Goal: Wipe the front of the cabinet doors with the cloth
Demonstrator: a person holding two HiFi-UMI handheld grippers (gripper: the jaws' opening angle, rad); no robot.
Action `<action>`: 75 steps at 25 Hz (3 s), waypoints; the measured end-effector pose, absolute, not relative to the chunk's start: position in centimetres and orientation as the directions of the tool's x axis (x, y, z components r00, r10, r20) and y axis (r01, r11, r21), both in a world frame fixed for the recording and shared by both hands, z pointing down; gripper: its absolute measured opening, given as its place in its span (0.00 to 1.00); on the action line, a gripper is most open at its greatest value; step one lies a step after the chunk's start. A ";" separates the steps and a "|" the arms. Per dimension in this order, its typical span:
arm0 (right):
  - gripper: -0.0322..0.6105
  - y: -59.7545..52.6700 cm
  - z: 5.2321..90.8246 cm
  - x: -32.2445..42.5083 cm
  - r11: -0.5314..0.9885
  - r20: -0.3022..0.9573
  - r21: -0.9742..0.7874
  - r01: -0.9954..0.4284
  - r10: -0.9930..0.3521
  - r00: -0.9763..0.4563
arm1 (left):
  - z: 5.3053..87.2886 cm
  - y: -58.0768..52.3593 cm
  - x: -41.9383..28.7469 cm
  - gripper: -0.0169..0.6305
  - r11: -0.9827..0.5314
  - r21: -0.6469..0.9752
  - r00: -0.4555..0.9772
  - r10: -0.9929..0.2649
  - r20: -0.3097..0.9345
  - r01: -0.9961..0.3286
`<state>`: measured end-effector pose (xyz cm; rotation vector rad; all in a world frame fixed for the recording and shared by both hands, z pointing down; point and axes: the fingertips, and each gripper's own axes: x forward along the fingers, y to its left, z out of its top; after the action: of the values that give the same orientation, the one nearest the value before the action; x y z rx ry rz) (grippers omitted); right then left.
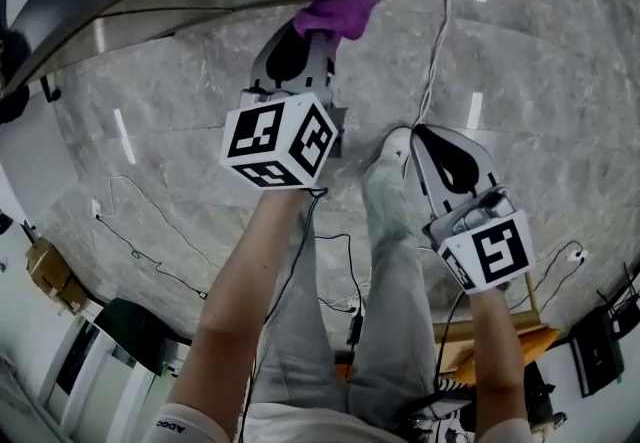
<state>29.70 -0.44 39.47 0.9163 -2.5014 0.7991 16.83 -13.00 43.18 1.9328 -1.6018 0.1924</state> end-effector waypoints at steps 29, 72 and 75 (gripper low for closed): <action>0.09 -1.4 43.4 22.9 0.608 0.510 -0.411 -0.680 -0.465 -0.724 | 49.1 -18.1 4.5 0.12 -0.022 0.350 0.227 -0.800 0.556 -0.937; 0.09 -2.6 47.8 32.6 0.555 0.538 -0.430 -0.712 -0.475 -0.696 | 58.4 -14.0 18.4 0.12 -0.058 0.334 0.285 -0.667 0.688 -0.941; 0.09 -3.2 49.3 35.2 0.521 0.550 -0.437 -0.733 -0.490 -0.676 | 60.3 -16.2 21.4 0.12 -0.129 0.310 0.319 -0.633 0.705 -0.942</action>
<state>35.21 -3.18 49.31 1.0124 -2.4062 0.9391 21.44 -16.21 60.26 1.8510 -1.3980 0.5322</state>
